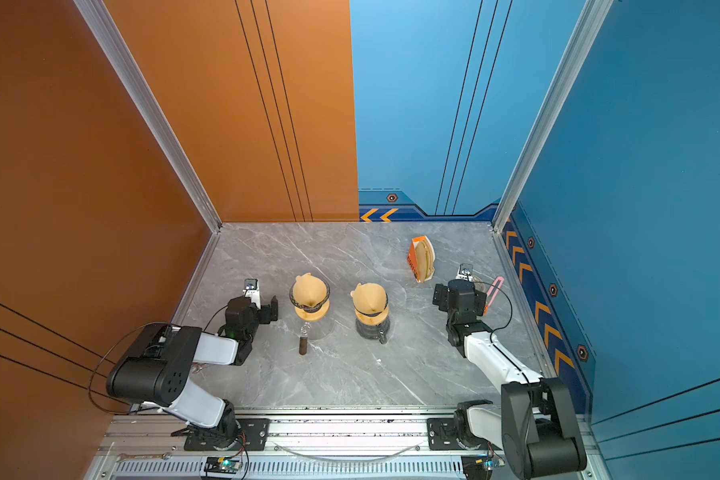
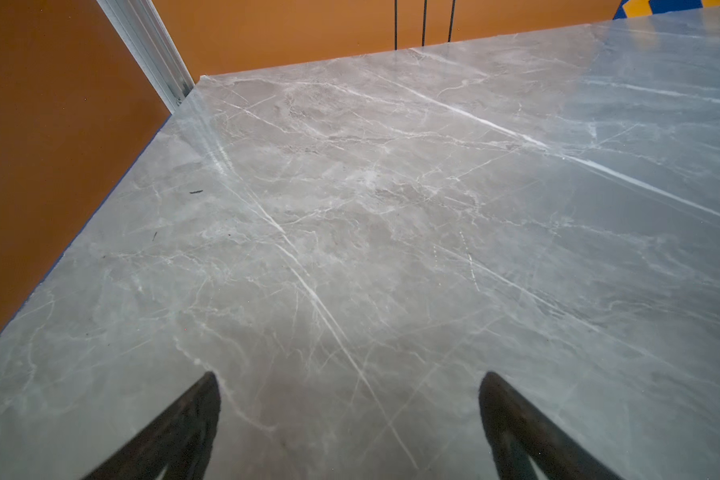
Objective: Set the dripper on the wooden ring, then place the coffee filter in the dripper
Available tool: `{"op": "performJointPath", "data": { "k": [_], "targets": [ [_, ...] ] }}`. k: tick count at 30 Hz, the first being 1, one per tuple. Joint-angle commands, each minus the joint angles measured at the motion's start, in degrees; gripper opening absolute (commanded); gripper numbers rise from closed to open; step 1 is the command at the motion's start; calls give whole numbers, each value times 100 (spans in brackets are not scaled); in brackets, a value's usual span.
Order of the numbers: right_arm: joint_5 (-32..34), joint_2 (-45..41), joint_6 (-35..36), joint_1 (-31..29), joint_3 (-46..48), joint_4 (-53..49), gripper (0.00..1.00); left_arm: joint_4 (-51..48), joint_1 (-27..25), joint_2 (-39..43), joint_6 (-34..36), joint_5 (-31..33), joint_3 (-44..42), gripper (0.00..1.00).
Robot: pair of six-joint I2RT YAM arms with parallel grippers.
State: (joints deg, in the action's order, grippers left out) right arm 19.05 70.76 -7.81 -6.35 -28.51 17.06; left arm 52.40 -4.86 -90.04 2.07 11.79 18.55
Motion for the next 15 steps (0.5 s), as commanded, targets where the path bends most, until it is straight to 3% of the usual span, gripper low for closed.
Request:
{"op": "performJointPath", "data": {
  "k": [1, 10, 14, 15],
  "targets": [
    [161, 209, 358, 31, 295, 1156, 100, 39, 247, 44, -139, -259, 336, 98],
    [20, 1099, 425, 151, 1080, 3571, 100, -92, 315, 88, -184, -346, 360, 98],
    [-88, 1851, 507, 128, 862, 3926, 100, -94, 284, 91, -170, -300, 353, 98],
    [-294, 1718, 403, 256, 772, 3562, 100, -89, 284, 89, -170, -303, 357, 98]
  ]
}}
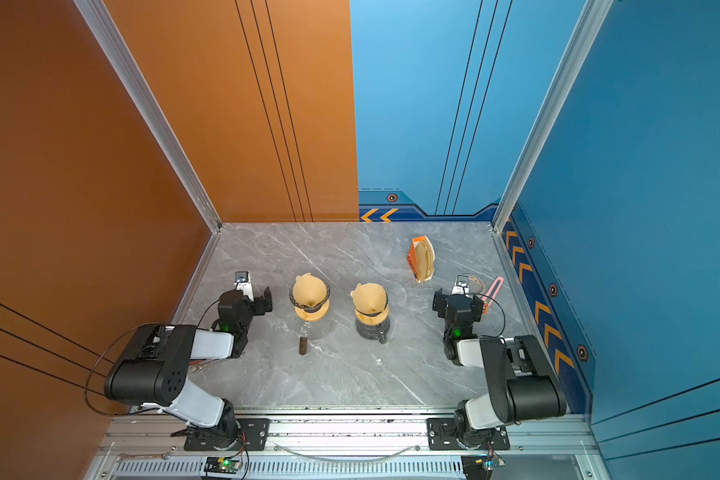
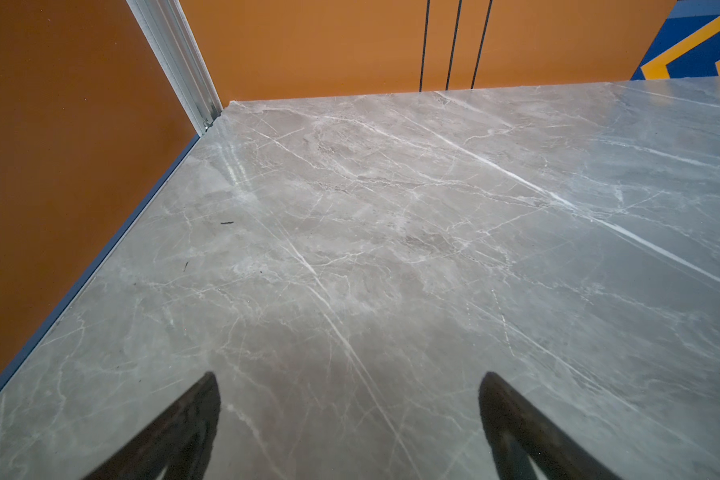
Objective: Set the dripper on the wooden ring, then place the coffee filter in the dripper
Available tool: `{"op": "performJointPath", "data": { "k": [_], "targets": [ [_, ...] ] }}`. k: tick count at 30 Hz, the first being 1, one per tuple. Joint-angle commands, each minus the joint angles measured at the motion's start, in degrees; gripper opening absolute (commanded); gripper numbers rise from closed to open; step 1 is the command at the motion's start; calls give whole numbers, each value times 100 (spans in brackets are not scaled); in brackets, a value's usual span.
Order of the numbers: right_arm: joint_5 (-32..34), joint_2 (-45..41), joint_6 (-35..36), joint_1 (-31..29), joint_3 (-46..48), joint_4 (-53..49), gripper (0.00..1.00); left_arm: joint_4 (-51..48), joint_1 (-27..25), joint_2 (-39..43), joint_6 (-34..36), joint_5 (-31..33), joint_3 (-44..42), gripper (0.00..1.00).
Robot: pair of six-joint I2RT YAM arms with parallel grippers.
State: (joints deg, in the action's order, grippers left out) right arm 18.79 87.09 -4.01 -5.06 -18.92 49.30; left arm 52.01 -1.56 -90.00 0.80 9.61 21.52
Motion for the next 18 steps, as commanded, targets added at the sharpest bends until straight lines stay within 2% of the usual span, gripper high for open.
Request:
{"op": "performJointPath", "data": {
  "k": [1, 3, 5, 18],
  "targets": [
    [-568, 13, -60, 272, -260, -17, 100, -50, -46, 80, -40, -82, 59, 98],
    [-811, 133, -107, 387, -126, 479, 100, -50, -47, 79, -45, -81, 55, 98],
    [-711, 39, -83, 331, -220, 133, 100, -50, -46, 79, -44, -81, 62, 98],
    [-633, 71, -6, 260, -236, 150, 100, -50, -34, 79, -42, -91, 61, 98]
  ]
}}
